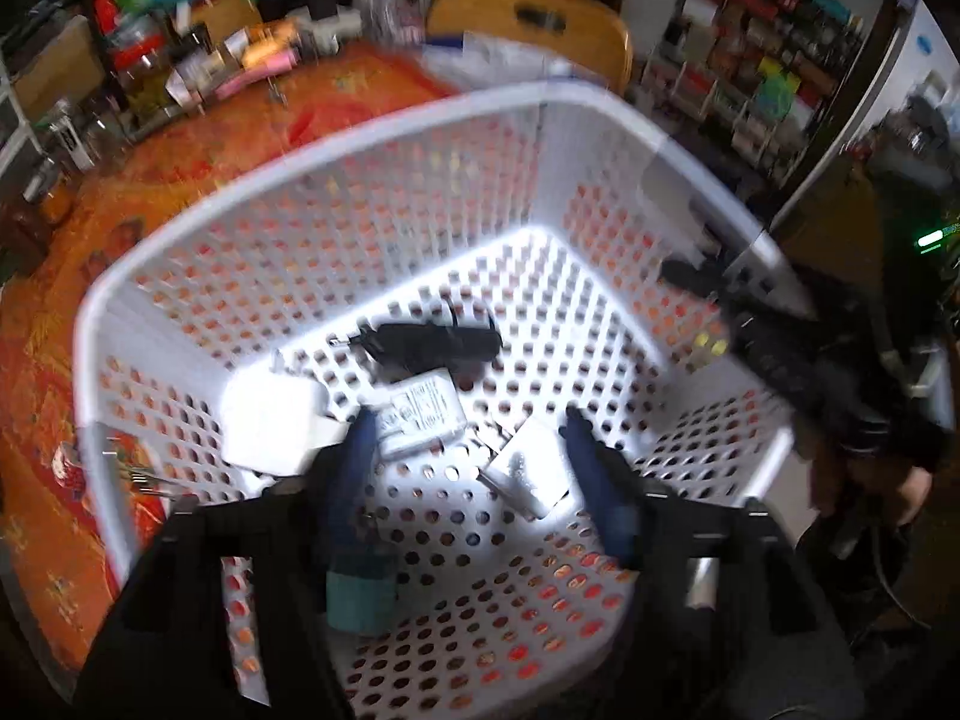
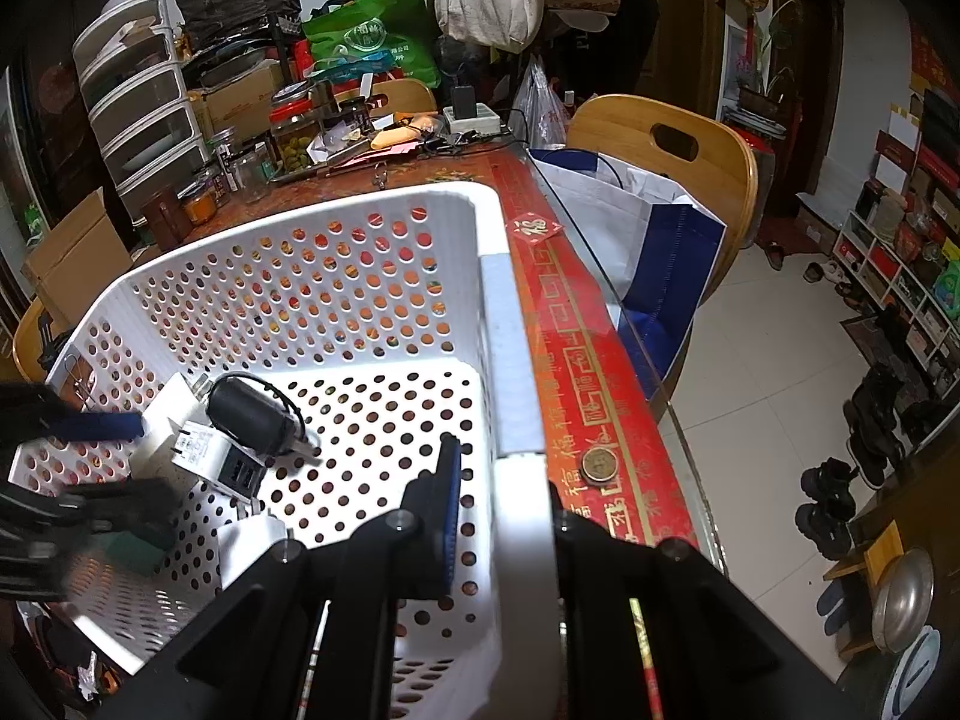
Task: Organize rigid objects
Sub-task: 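Return the left tool to the table and grasp the Hello Kitty charger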
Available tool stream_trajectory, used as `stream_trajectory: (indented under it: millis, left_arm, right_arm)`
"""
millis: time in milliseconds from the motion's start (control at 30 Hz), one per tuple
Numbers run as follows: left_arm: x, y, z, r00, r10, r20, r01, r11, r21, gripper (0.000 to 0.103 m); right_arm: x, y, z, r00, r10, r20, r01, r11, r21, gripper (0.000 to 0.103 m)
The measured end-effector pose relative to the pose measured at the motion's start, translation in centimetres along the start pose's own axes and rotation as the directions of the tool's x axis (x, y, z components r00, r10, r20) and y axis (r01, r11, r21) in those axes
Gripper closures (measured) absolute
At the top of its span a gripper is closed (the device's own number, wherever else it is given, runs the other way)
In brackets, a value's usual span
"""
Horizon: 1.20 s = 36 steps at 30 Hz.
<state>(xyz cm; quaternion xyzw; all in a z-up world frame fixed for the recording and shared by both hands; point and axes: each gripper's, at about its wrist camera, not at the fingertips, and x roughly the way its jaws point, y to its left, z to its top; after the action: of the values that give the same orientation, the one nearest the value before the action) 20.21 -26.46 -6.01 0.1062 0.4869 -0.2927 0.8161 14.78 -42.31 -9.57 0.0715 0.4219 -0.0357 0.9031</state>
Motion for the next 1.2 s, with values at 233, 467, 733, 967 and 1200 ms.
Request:
stream_trajectory:
  millis: [233,467,733,967,1200]
  left_arm:
    - [-10.2,7.6,-3.5,0.941,0.167,0.294,-0.126,0.98,-0.154,0.002]
    - [-10.6,21.9,-7.0,0.904,0.386,0.187,-0.286,0.867,-0.408,0.0]
    - [-2.1,29.8,-10.3,0.936,0.352,-0.011,-0.313,0.814,-0.489,0.0]
    - [1.9,31.4,-10.1,0.94,0.339,-0.038,-0.311,0.807,-0.502,0.001]
    - [4.7,32.3,-8.6,0.932,0.357,-0.061,-0.335,0.789,-0.515,0.015]
  right_arm:
    - [0.0,-0.1,0.0,1.0,0.0,0.0,0.0,1.0,0.0,0.091]
    - [0.0,-0.1,0.0,1.0,0.001,-0.001,-0.001,1.0,0.0,0.091]
    - [0.0,-0.3,0.1,1.0,-0.005,-0.007,0.005,1.0,0.001,0.091]
    - [0.0,-0.5,0.2,1.0,-0.019,-0.012,0.019,1.0,0.001,0.091]
    - [0.0,-0.4,0.3,1.0,-0.019,-0.013,0.019,1.0,0.001,0.091]
